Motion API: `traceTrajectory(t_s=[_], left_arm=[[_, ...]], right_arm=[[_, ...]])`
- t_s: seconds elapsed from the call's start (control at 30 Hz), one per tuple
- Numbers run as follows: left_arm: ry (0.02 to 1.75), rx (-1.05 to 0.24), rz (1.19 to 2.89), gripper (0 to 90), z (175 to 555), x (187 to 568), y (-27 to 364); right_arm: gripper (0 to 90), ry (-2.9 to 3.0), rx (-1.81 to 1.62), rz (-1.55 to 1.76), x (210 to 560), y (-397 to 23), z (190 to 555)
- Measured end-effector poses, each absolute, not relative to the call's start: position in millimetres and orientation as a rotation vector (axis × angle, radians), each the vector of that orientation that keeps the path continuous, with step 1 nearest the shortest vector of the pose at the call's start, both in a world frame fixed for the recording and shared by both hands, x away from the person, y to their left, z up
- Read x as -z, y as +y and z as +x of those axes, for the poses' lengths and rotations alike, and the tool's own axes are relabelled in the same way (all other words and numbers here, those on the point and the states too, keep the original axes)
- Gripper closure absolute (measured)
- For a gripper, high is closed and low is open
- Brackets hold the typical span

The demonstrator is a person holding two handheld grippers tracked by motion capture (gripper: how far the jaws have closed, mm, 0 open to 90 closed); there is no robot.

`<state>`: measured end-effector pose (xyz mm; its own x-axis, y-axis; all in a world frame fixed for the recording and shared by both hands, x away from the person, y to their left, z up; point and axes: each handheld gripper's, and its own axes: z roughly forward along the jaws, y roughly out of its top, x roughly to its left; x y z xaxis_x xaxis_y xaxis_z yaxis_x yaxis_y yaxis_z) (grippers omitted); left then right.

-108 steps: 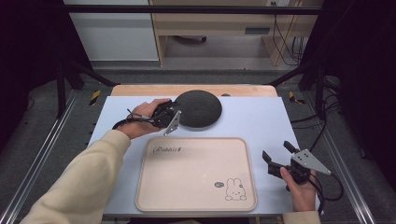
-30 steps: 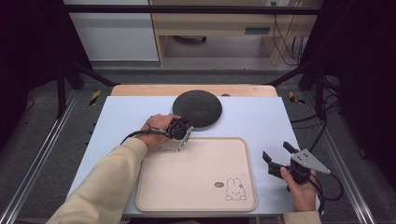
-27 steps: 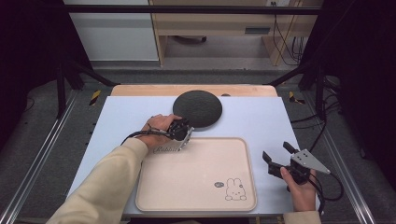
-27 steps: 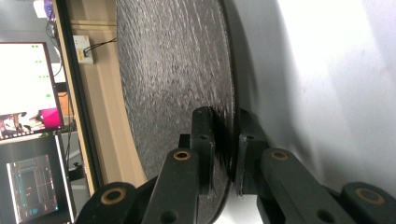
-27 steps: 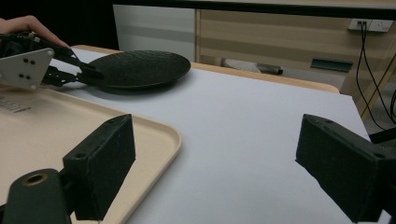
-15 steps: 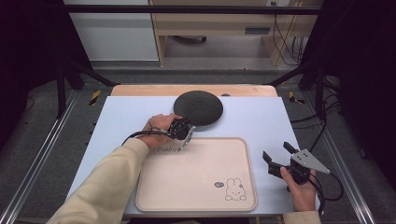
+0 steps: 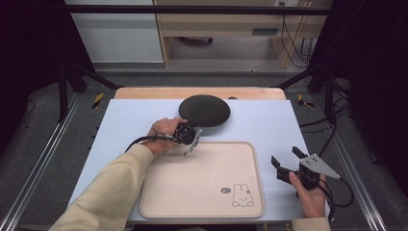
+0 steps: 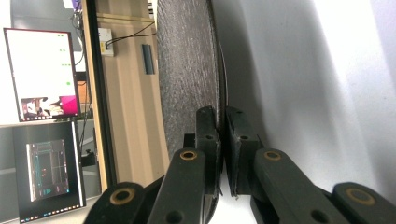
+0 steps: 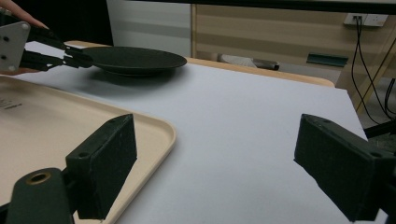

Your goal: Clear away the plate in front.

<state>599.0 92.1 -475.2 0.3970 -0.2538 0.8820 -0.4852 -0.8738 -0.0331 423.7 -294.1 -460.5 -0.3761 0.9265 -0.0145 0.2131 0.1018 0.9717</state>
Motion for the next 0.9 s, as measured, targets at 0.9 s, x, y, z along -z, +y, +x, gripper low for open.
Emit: traceTrajectory(t_s=[0.9], left_arm=[[-0.770, -1.536, 2.241, 84.1, 540, 455, 110]], right_arm=[[13.5, 1.699, -1.287, 1.132, 462, -292, 424]])
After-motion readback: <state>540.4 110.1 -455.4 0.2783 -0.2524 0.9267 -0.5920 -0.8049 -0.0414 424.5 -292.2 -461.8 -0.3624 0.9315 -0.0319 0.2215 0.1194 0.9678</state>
